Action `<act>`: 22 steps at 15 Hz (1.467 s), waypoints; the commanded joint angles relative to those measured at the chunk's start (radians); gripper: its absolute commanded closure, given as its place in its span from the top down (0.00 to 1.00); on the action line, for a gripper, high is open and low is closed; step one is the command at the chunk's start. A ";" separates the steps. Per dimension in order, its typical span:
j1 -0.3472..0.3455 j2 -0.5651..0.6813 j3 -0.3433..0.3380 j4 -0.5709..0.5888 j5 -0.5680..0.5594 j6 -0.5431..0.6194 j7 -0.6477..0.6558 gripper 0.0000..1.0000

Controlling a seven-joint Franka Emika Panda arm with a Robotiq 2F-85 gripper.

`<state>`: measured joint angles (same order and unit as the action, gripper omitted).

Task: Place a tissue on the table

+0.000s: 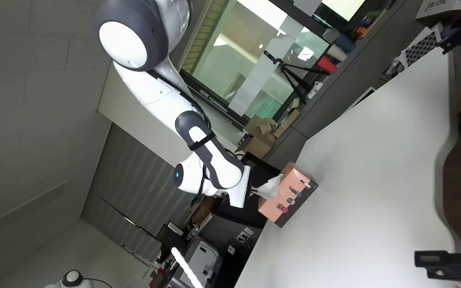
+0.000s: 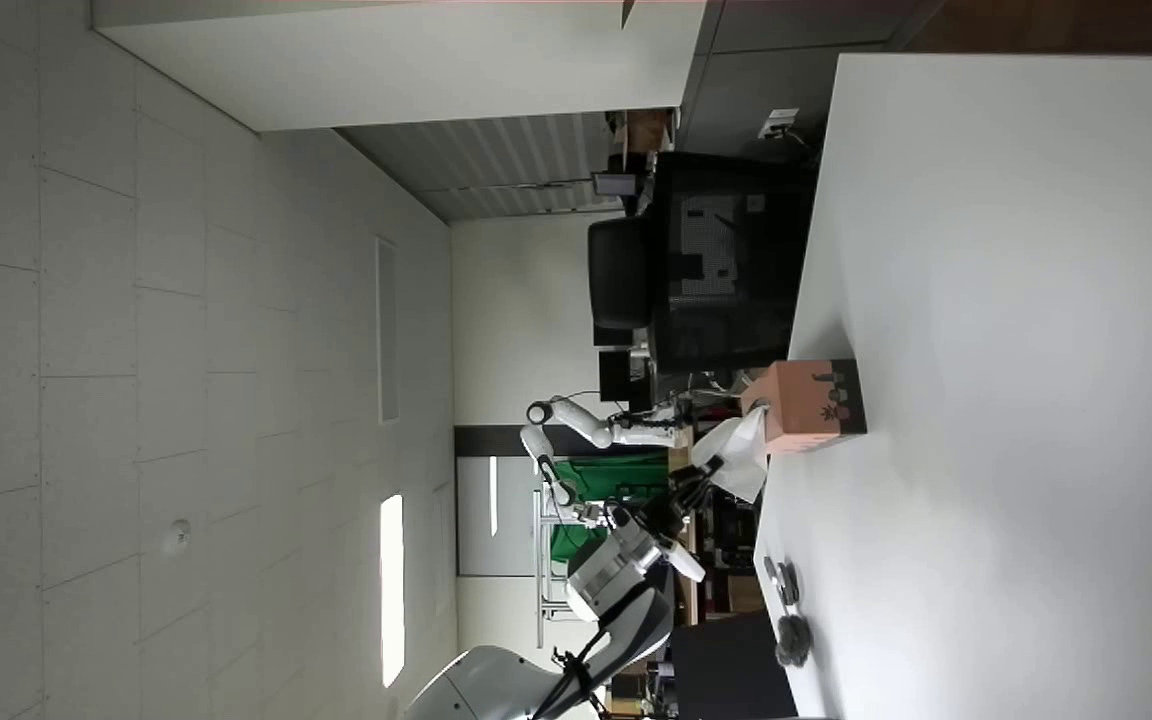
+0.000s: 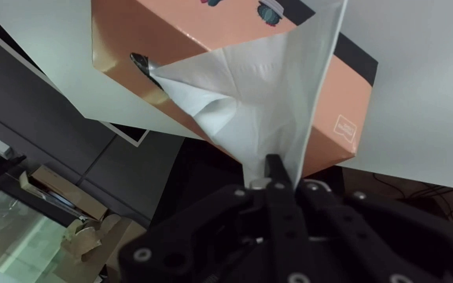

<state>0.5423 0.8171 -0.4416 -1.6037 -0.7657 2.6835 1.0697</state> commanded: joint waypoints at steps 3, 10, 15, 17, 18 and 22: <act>-0.062 -0.060 0.045 0.022 -0.071 -0.074 -0.034 0.00; -0.138 -0.198 0.141 -0.016 -0.133 -0.079 -0.100 0.00; -0.213 -0.329 0.267 -0.077 -0.096 -0.039 -0.230 0.00; -0.233 -0.378 0.304 -0.104 -0.092 -0.025 -0.268 0.00; -0.243 -0.398 0.323 -0.115 -0.084 -0.020 -0.290 0.00; -0.308 -0.467 0.425 -0.199 0.043 0.053 -0.459 0.00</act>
<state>0.2936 0.4216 -0.0932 -1.7068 -0.8185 2.6747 0.7397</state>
